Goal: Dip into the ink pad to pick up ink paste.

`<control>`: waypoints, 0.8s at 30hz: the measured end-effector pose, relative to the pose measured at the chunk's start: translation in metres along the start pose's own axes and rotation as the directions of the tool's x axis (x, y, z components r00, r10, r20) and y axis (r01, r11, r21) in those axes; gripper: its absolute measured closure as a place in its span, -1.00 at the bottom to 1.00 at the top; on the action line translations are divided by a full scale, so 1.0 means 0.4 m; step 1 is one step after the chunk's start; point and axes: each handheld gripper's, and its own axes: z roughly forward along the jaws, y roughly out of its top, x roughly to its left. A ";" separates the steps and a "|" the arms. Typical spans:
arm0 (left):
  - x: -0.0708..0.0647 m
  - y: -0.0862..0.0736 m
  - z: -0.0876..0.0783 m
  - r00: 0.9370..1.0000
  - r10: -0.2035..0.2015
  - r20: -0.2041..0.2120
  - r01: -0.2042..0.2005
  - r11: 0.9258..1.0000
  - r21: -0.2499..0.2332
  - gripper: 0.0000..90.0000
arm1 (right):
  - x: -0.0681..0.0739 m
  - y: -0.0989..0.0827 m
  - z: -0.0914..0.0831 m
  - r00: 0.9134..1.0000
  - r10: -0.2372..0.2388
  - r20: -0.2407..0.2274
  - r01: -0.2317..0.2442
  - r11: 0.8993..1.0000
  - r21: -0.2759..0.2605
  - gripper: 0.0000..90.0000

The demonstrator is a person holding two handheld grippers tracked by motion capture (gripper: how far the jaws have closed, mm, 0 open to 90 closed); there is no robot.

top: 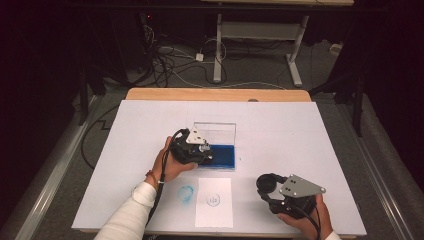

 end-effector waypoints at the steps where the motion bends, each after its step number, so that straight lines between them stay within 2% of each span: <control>1: 0.003 -0.002 0.001 1.000 -0.008 0.007 0.008 1.000 -0.005 0.21 | 0.000 0.000 0.000 1.000 0.000 0.000 0.000 1.000 0.001 -0.14; 5: 0.001 -0.004 0.003 1.000 -0.020 0.004 0.020 1.000 -0.014 0.21 | 0.000 -0.001 0.000 1.000 -0.003 -0.001 0.003 1.000 0.002 -0.14; 10: -0.012 -0.007 0.002 1.000 -0.003 -0.022 0.003 1.000 -0.018 0.21 | 0.001 0.000 0.000 1.000 -0.006 -0.004 0.006 1.000 0.002 -0.14; 13: -0.010 -0.009 0.002 1.000 -0.007 -0.020 0.007 1.000 -0.022 0.21 | -0.001 0.001 0.001 1.000 0.012 -0.015 -0.012 1.000 -0.002 -0.14; 16: -0.005 -0.012 0.003 1.000 -0.015 -0.009 0.015 0.999 -0.031 0.21 | 0.001 0.001 0.000 1.000 0.009 -0.014 -0.009 1.000 -0.001 -0.14; 20: -0.014 -0.013 0.001 1.000 -0.006 -0.026 0.005 1.000 -0.029 0.21 | 0.000 0.000 0.000 1.000 0.006 -0.010 -0.006 1.000 0.000 -0.14; 24: -0.012 -0.014 0.001 1.000 -0.009 -0.022 0.008 1.000 -0.029 0.21 | -0.002 0.000 -0.001 1.000 0.010 -0.007 -0.010 1.000 -0.002 -0.14</control>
